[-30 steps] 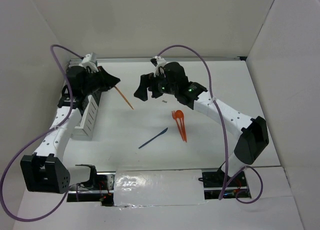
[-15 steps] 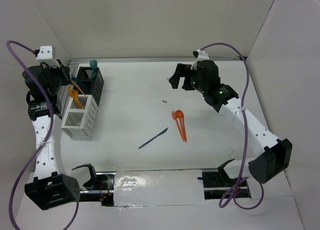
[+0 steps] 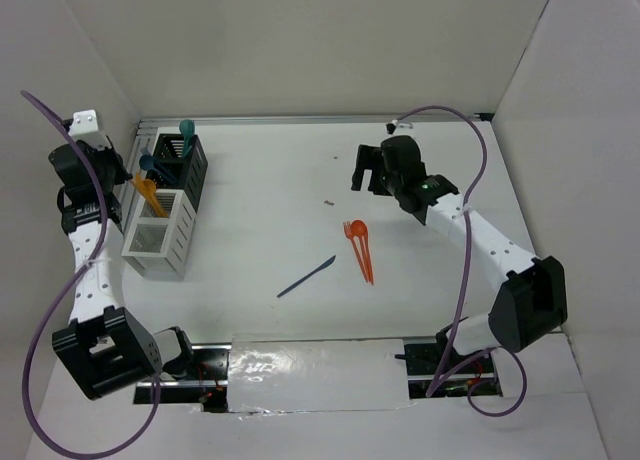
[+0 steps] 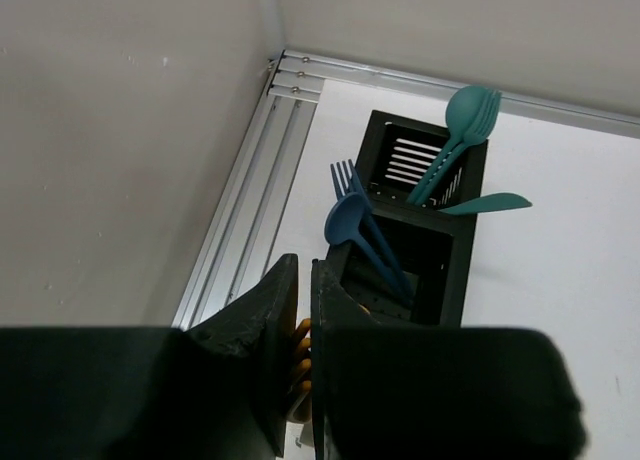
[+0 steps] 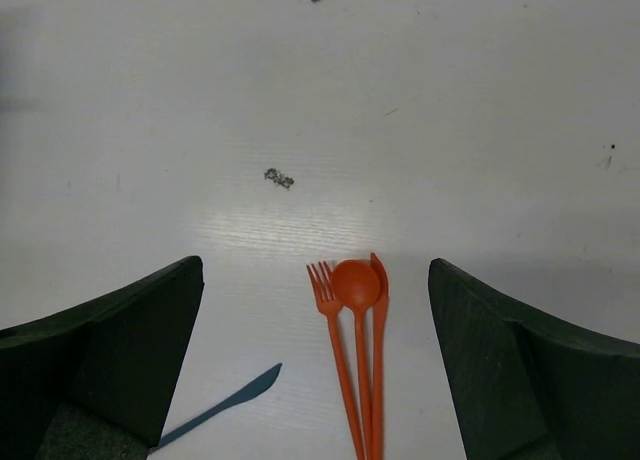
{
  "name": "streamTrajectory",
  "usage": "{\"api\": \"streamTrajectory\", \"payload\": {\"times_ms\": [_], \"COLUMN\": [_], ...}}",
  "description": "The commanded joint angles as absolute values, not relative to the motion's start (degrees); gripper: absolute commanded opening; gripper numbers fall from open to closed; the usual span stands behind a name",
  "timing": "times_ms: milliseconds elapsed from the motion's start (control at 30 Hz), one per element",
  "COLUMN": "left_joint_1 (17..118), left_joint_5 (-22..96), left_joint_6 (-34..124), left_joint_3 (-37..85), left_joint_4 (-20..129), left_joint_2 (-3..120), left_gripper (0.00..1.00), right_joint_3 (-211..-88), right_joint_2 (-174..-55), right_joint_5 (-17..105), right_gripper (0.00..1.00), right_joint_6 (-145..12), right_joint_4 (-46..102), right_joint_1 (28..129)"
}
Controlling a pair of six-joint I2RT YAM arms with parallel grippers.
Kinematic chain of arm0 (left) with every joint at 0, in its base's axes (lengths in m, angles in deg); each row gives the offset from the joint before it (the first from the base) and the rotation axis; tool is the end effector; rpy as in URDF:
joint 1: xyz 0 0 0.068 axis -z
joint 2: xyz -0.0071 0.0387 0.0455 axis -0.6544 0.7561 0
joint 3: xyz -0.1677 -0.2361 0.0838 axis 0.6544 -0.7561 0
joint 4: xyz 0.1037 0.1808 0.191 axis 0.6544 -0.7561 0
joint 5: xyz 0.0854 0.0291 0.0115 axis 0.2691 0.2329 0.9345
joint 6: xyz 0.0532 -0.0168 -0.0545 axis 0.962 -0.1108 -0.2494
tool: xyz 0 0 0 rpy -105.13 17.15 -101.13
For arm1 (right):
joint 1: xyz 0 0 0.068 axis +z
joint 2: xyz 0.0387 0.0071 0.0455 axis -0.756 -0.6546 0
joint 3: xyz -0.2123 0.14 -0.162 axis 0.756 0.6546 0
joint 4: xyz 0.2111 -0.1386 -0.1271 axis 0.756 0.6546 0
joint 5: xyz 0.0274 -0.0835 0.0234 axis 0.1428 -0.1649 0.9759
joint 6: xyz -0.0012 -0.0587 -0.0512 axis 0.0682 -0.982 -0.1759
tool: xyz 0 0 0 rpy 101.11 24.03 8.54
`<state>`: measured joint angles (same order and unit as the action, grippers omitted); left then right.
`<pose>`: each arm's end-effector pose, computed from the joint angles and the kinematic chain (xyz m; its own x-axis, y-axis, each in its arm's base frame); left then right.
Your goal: Sort the eating utensils into containers
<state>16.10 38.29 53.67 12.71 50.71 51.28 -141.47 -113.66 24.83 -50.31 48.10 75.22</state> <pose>0.2947 0.1269 0.3908 -0.1193 -0.1199 -0.9856 -0.3106 0.9474 -0.0777 0.3300 0.1470 0.3281 -0.5588 0.1489 -0.8158 -0.0712 0.9715 0.2260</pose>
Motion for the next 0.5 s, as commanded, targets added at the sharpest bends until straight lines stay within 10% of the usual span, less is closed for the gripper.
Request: {"api": "streamTrajectory", "payload": {"times_ms": [0, 467], "left_joint_1": [15.91, 16.09], "left_joint_5": [39.62, 35.75], "left_joint_6": [53.99, 52.15], "left_joint_3": [11.93, 12.28], "left_joint_4": [59.99, 56.06], "left_joint_2": [52.75, 61.71], "left_gripper": [0.2, 0.23], "right_joint_3": [-140.11, -135.9], "right_joint_2": [-115.32, -118.58], "right_joint_5": [21.84, 23.24], "right_gripper": [1.0, 1.0], "right_joint_6": [-49.01, -44.44], "right_joint_4": [47.16, 48.39], "right_joint_1": [74.25, 71.35]}}
